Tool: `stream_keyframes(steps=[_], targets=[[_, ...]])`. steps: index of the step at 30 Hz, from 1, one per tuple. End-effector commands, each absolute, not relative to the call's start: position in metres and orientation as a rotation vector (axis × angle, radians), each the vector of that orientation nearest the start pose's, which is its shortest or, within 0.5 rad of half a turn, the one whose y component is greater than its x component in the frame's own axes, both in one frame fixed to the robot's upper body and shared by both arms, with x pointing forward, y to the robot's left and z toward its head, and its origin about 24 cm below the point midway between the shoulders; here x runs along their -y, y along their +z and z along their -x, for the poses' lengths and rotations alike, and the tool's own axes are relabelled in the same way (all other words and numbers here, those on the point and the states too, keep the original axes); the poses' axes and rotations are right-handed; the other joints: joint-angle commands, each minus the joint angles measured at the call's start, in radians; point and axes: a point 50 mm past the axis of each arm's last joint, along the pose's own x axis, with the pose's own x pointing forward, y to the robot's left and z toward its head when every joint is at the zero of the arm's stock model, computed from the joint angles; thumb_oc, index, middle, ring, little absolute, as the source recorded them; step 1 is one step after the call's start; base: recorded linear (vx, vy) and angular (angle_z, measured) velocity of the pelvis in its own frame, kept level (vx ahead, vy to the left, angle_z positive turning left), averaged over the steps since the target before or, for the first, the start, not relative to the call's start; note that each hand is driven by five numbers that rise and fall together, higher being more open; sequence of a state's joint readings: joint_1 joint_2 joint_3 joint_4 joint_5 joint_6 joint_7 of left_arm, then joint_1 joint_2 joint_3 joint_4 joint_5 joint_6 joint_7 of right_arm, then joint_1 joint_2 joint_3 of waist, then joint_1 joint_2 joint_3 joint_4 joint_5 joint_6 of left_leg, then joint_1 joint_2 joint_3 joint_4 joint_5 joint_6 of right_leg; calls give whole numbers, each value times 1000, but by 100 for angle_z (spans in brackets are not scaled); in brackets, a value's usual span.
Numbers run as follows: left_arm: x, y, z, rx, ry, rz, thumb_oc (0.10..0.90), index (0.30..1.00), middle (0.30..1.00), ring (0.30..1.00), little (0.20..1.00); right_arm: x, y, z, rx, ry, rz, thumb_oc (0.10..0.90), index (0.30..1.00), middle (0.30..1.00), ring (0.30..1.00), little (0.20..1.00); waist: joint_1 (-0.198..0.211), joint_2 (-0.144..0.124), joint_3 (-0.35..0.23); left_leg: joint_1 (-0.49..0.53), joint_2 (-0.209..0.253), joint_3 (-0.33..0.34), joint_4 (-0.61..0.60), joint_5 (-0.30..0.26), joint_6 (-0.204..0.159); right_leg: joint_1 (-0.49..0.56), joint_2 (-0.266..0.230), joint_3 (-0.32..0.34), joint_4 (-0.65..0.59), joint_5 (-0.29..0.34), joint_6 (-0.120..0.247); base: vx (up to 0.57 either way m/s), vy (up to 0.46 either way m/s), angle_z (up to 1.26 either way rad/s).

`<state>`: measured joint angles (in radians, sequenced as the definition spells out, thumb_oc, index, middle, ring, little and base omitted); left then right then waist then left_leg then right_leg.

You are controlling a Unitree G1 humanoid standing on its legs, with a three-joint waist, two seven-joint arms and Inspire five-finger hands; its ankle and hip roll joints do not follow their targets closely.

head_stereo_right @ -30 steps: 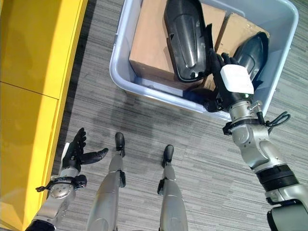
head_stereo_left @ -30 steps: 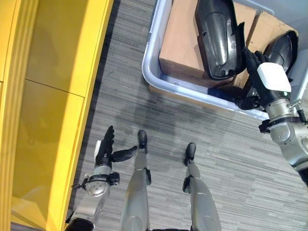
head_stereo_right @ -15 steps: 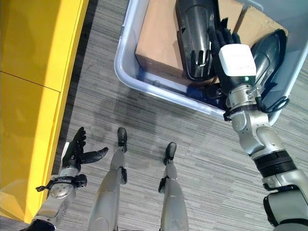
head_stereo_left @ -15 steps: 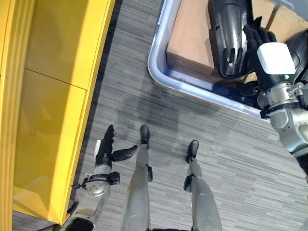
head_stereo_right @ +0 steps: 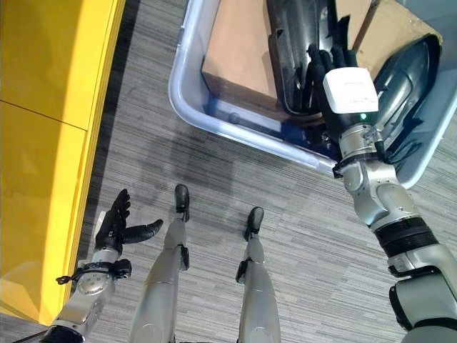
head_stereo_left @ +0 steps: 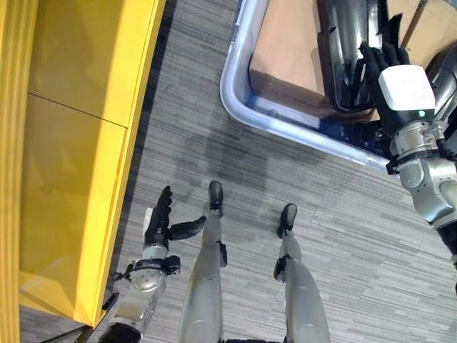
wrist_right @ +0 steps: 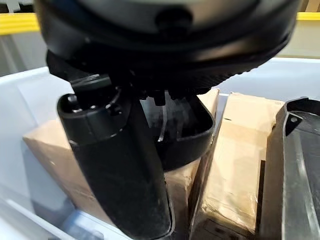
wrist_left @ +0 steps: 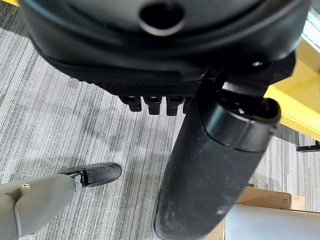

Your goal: Move parts from the plastic box to the shelf.

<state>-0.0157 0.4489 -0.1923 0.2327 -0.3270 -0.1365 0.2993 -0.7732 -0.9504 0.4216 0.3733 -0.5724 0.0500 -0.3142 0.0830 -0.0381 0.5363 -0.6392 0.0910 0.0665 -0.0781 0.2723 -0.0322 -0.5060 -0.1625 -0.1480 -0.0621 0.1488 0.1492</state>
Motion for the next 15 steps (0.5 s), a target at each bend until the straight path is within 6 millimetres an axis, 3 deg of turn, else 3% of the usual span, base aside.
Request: stream_keyframes(steps=[1, 10, 11, 12, 15], targets=[[-229, 25, -239, -30, 209, -191, 900, 1000, 1000, 1000, 1000, 261, 288, -347, 617, -487, 1636, 900, 1000, 1000, 1000, 1000, -3, 1, -16, 75, 42, -44, 10, -80, -57, -3, -16, -20, 130, -41, -2, 0, 0, 0], [-225, 22, -239, -40, 198, -156, 900, 1000, 1000, 1000, 1000, 258, 274, -363, 531, -444, 1714, 900, 1000, 1000, 1000, 1000, 7, 13, -16, 35, 38, -47, 2, -73, -55, -57, -19, -30, 153, -47, -2, 0, 0, 0], [-225, 22, -240, -38, 196, -158, 900, 1000, 1000, 1000, 1000, 258, 272, -364, 520, -439, 1731, 506, 448, 448, 448, 448, 9, 13, -16, 32, 38, -46, 1, -73, -55, -60, -20, -32, 155, -47, -1, 0, 0, 0], [-224, 22, -241, -37, 193, -154, 900, 1000, 1000, 1000, 1000, 259, 267, -367, 489, -421, 1748, 400, 300, 300, 300, 300, 11, 13, -16, 30, 38, -47, 1, -73, -55, -65, -22, -34, 158, -47, 0, 0, 0, 0], [-223, 23, -242, -34, 190, -149, 900, 1000, 1000, 1000, 1000, 258, 261, -369, 466, -402, 1747, 400, 300, 300, 300, 300, 13, 13, -16, 30, 37, -47, 1, -74, -54, -67, -23, -38, 164, -50, 0, 0, 0, 0]])
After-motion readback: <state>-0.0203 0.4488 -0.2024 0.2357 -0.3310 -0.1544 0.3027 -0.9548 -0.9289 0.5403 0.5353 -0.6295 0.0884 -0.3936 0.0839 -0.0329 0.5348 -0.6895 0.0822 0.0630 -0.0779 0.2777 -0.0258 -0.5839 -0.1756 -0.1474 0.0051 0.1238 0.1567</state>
